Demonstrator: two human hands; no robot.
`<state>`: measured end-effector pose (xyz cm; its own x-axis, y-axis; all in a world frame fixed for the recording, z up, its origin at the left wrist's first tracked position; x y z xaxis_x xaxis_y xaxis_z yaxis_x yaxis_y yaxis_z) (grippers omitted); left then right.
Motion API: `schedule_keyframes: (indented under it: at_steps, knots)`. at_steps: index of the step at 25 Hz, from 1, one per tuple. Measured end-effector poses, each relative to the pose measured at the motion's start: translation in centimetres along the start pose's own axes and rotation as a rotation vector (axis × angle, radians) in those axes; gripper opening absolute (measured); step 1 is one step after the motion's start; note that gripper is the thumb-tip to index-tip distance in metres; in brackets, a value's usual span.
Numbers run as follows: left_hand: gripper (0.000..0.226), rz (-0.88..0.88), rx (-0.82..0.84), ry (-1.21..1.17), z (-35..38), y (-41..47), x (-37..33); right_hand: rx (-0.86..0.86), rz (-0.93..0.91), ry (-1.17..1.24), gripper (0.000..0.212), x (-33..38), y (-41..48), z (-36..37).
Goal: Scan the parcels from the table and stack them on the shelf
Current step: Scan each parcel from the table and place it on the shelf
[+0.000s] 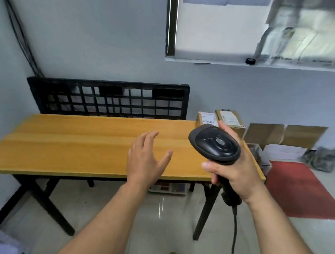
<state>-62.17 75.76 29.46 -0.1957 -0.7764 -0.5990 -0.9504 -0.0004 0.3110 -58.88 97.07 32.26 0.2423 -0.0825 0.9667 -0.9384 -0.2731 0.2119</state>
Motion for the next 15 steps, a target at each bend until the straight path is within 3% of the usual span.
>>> schedule_keyframes:
  at_steps: [6,15]
  knots:
    - [0.063,0.010,0.080,-0.051,8.2,11.3,-2.4,-0.099,0.082,-0.013,0.107,-3.4,7.1,-8.8]
    - [0.062,-0.039,0.177,-0.089,18.3,25.5,-1.4,-0.129,0.186,-0.030,0.093,-11.5,18.4,-16.8]
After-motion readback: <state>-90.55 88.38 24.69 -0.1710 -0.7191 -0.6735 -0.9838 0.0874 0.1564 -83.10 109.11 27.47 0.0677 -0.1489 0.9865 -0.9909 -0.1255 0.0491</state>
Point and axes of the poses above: each hand's wrist, its own y-axis towards the middle knuckle, its own z-axis out of the palm, x = y × z, the point moved 7 cm from there along y, towards the middle knuckle, and after that the axes turned 9 degrees about x, right-handed, at the moved point
